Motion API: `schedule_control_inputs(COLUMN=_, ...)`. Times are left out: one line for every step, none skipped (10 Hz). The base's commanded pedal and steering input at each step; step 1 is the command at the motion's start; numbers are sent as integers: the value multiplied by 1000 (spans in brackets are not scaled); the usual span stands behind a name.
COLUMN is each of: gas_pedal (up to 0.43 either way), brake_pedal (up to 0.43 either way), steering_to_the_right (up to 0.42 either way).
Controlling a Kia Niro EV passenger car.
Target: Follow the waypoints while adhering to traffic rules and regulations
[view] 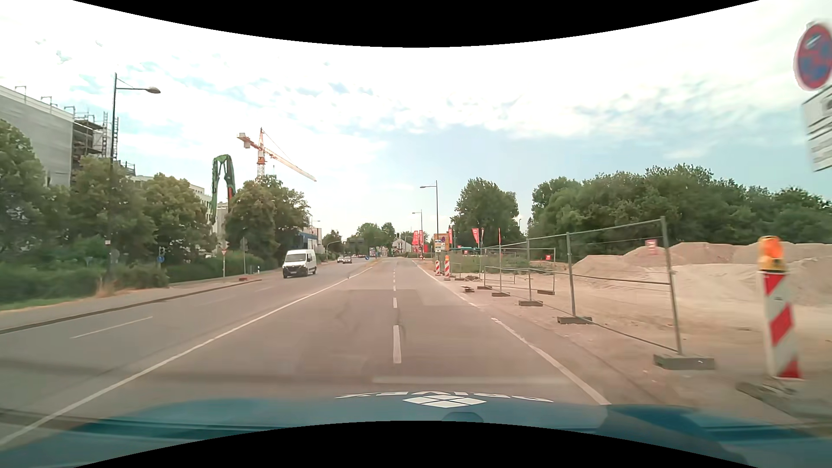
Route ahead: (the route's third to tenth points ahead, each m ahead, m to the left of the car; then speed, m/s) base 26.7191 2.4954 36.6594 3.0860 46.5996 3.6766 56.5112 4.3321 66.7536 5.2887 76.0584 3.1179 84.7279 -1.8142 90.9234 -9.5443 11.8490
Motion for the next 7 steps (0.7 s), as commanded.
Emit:
schedule_control_inputs(gas_pedal=157, brake_pedal=0, steering_to_the_right=-12)
schedule_control_inputs(gas_pedal=169, brake_pedal=0, steering_to_the_right=-14)
schedule_control_inputs(gas_pedal=177, brake_pedal=0, steering_to_the_right=-17)
schedule_control_inputs(gas_pedal=189, brake_pedal=0, steering_to_the_right=-20)
schedule_control_inputs(gas_pedal=189, brake_pedal=0, steering_to_the_right=-23)
schedule_control_inputs(gas_pedal=197, brake_pedal=0, steering_to_the_right=-24)
schedule_control_inputs(gas_pedal=209, brake_pedal=0, steering_to_the_right=-24)
